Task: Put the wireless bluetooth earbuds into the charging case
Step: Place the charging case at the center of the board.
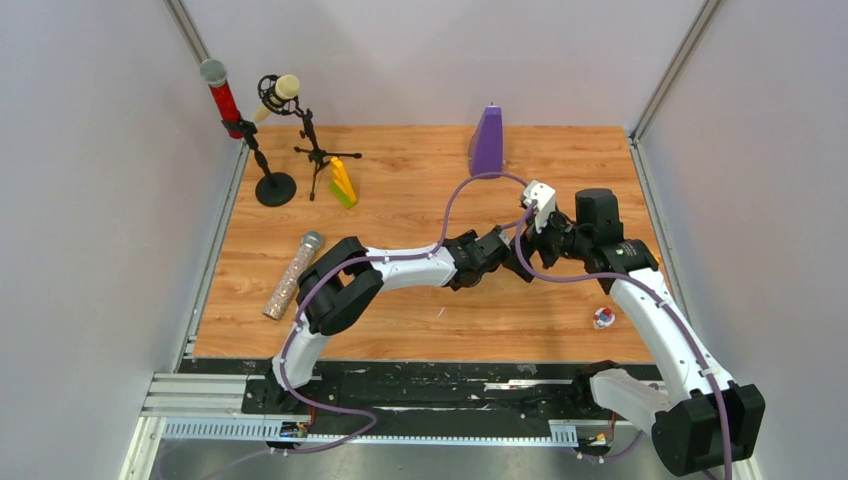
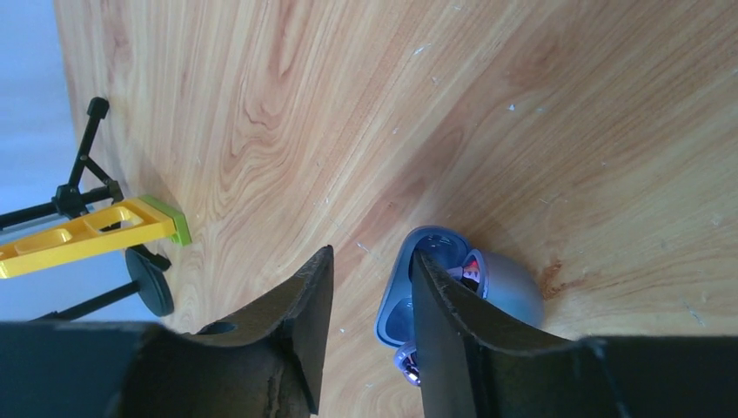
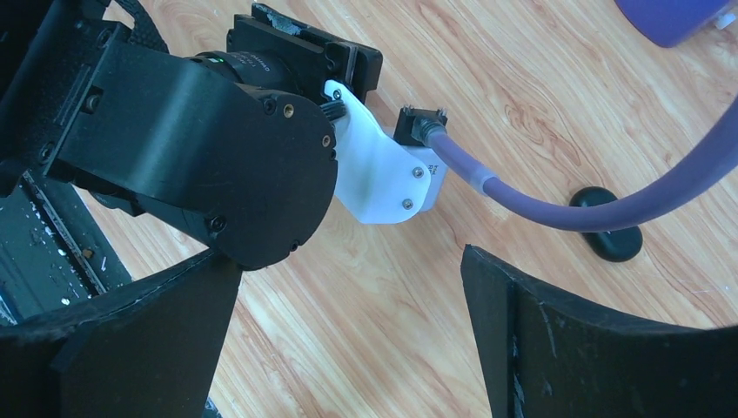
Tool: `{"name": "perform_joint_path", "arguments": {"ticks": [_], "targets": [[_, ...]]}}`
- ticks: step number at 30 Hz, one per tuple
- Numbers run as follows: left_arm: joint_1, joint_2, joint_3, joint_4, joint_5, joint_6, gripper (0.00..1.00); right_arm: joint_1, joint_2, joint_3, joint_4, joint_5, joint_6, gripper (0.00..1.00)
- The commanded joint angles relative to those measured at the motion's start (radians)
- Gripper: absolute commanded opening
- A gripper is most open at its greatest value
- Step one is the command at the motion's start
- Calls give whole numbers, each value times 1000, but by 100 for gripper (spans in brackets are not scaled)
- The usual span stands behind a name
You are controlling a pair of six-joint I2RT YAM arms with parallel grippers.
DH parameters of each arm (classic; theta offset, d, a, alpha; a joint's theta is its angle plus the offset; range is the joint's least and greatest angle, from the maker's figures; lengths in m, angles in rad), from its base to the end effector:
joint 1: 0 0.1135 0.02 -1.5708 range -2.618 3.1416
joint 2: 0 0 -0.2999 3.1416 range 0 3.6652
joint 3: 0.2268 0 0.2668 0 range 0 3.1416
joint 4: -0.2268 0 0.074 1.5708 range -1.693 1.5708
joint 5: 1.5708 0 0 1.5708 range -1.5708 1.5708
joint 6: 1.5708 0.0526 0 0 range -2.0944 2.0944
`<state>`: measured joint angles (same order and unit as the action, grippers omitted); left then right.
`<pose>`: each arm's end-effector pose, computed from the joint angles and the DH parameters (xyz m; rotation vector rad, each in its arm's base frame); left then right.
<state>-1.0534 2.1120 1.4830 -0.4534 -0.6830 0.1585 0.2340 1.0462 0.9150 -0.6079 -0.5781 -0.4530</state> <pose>0.2632 -0.3954 0.1647 1.1787 2.0701 0.5045 0.2099 0.0796 0.3190 -1.0150 1.9782 0.5452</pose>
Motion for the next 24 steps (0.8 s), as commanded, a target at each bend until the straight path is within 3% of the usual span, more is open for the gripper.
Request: {"name": "perform_joint_path", "arguments": {"ticks": [1,7,24], "targets": [[-17,-14,28,-10,25,-40,50,-3,-13,15,53,-32,7,100],[-16,-34,20,19,-24,-21,63,-4,-20,18,53,-37,10,100],[11,-66,34,70,-105,7,70,-5,-22,15,51,-51,12,99]]}}
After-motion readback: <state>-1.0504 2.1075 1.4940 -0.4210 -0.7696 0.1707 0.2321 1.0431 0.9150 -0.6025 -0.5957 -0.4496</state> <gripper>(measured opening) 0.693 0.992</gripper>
